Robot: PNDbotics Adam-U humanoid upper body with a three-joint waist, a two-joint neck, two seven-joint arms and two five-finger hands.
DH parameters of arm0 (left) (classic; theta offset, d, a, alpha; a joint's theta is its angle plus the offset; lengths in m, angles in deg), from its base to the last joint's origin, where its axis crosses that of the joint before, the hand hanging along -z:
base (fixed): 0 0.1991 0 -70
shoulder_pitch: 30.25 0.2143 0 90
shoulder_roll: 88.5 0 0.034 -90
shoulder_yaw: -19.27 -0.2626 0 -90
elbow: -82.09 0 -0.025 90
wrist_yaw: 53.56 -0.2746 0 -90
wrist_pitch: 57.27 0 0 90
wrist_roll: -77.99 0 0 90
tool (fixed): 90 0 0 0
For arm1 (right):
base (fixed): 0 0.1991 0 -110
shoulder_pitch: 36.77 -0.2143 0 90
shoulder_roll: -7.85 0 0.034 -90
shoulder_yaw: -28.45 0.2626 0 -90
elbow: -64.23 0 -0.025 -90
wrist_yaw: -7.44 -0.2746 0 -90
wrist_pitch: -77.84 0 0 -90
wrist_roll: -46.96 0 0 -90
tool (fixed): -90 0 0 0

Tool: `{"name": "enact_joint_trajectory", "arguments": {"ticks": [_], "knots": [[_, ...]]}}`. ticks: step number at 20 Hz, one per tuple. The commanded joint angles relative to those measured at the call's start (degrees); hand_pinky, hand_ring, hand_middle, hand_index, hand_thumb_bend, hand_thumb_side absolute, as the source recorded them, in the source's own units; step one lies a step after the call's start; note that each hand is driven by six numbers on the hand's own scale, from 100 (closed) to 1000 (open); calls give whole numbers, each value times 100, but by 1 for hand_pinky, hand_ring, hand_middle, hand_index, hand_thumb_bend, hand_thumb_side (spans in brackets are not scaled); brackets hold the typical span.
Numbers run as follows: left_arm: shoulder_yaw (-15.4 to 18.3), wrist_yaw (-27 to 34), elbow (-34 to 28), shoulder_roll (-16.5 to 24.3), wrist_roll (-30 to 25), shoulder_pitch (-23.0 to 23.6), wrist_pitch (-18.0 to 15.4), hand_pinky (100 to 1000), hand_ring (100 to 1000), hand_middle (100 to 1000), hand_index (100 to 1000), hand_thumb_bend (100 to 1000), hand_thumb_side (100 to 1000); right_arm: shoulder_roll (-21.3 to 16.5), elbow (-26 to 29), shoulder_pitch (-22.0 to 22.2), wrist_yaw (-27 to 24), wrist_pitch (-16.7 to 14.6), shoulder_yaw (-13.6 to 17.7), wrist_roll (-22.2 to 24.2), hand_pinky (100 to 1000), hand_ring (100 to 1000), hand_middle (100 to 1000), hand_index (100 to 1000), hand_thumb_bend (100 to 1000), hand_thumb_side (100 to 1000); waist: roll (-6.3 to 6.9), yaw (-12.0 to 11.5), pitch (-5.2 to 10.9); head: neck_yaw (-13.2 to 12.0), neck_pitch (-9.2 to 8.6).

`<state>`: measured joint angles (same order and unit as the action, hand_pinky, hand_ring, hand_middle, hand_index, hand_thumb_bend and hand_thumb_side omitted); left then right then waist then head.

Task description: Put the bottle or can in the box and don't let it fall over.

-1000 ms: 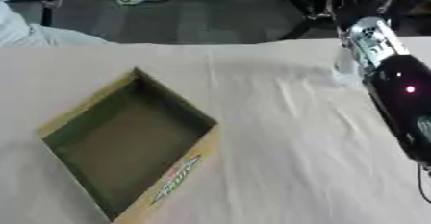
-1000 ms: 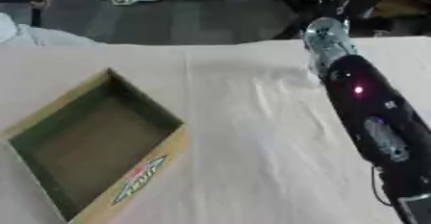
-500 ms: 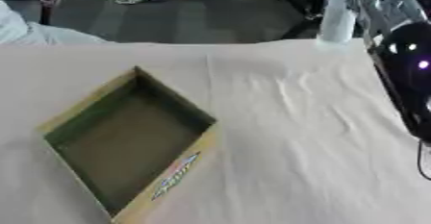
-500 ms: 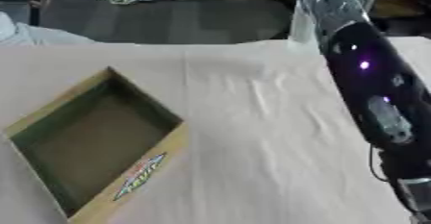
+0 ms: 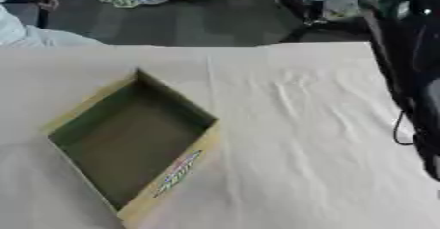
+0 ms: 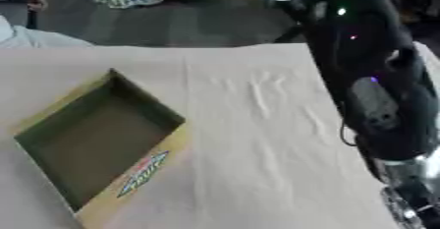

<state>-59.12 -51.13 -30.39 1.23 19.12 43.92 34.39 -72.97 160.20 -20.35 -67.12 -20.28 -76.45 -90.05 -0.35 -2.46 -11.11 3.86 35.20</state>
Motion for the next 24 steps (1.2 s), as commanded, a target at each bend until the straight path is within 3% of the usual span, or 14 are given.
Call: {"name": "enact_joint_trajectory", "arguments": {"ticks": [1, 4, 6, 15, 24], "knots": [[-7, 23, 23, 199, -33, -47, 2, 737, 801, 744, 898, 171, 825, 444, 492, -21, -3, 295, -144, -197, 100, 100, 100, 883, 406, 688, -1, -18, 212, 77, 144], [-8, 34, 92, 209, -24, -42, 11, 739, 803, 746, 899, 176, 829, 800, 832, 105, -78, 546, -336, -288, 100, 100, 100, 878, 454, 495, -41, -32, 294, 74, 247], [-7, 66, 146, 215, -9, -38, 20, 742, 804, 747, 899, 177, 832, 1017, 1029, 199, -146, 751, -491, -362, 100, 100, 100, 876, 506, 471, -63, -41, 332, 78, 291], [-18, 201, 292, 156, 39, -169, 27, 747, 807, 747, 898, 187, 837, 1707, 1180, 630, -432, 1328, -1198, -496, 100, 100, 100, 869, 538, 434, -99, -190, 357, 218, 305], [-16, 319, 357, 37, 61, -332, 9, 748, 807, 747, 897, 195, 840, 2062, 1139, 1051, -527, 1297, -1553, -496, 100, 100, 100, 870, 514, 430, -73, -362, 276, 281, 296]]}}
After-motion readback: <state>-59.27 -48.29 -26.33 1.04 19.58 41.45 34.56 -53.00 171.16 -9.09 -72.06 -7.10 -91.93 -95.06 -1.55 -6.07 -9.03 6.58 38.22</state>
